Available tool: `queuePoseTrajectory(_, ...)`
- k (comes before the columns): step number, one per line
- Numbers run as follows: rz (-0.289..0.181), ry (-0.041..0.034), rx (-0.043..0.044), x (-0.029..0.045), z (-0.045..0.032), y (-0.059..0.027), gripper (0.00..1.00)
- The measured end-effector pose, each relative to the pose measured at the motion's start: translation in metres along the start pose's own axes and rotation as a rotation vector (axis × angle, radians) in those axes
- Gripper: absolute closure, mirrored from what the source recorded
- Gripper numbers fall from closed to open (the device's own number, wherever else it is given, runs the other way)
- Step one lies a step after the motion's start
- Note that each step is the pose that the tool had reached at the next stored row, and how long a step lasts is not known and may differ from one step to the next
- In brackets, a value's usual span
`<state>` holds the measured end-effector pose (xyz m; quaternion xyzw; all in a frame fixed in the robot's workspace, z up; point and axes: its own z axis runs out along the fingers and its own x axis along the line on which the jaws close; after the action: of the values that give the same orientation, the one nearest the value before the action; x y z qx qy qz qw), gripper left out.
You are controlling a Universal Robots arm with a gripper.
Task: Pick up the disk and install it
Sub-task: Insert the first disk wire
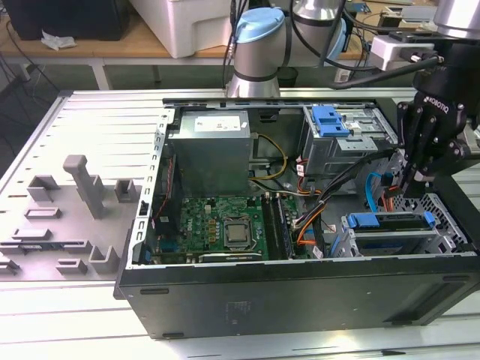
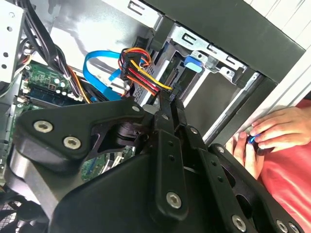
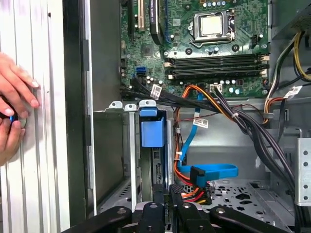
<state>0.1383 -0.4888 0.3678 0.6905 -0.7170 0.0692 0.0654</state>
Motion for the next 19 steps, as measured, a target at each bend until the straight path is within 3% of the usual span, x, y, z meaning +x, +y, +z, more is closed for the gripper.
queuePoseTrajectory(4, 0.004, -0.0047, -0.0010, 0.0044, 0.0012, -0.0004, 0.83)
queuePoseTrajectory(14, 0.005, -0.0307, -0.0021, 0.0069, 0.0044, -0.0005, 0.83)
queuePoseTrajectory(19, 0.005, -0.0310, -0.0021, 0.0068, 0.0047, -0.0005, 0.83)
